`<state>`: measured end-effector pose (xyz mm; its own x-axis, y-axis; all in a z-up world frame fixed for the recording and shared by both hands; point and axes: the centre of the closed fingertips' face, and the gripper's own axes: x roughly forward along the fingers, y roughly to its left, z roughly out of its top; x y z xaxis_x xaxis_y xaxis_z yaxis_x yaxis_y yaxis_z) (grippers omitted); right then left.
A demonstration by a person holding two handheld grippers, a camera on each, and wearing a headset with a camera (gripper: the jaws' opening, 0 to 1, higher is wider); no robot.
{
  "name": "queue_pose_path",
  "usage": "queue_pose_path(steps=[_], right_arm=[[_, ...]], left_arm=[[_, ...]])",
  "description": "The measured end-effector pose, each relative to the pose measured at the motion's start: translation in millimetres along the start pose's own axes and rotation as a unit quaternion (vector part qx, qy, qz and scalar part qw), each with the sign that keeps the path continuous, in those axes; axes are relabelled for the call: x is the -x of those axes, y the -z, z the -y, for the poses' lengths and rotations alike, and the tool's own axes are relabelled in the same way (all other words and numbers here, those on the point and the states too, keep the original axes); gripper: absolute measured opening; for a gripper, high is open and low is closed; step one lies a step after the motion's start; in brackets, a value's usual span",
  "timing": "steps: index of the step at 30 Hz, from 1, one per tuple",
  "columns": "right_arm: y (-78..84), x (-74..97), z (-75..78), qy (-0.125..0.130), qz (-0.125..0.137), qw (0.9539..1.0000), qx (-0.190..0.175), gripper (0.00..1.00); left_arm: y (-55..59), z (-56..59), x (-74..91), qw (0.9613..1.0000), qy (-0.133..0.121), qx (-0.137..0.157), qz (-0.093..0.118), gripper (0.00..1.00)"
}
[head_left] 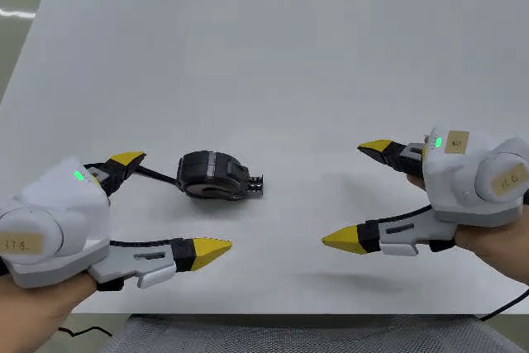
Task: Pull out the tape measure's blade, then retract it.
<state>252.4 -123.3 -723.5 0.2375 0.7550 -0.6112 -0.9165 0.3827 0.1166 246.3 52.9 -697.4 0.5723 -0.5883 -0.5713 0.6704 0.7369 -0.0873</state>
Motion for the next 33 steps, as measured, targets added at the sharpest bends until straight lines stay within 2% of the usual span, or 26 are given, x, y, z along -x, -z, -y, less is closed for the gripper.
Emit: queue_pose_path(steps=[6,13,17,33], right_arm=[[5.7,9.1,1.0,0.007,-0.001,1.0000,-0.003,0.87],[13.7,16.4,-0.5,0.010,-0.006,0.9999,-0.003,0.92],[17.6,21.5,-0.7,0.011,-0.007,0.9999,-0.008,0.93],[27.8,36.3,0.0,0.019,-0.013,0.9996,-0.018,0.94]], left_arm=[[3.7,-4.3,3.8,1.0000,0.001,-0.008,-0.005,0.99],[9.5,-5.0,6.8,0.9997,0.003,-0.016,-0.020,0.99],[10.9,-4.4,8.6,0.9996,0.005,-0.018,-0.020,0.99],[17.4,-9.9,14.3,0.9991,0.008,-0.025,-0.032,0.99]])
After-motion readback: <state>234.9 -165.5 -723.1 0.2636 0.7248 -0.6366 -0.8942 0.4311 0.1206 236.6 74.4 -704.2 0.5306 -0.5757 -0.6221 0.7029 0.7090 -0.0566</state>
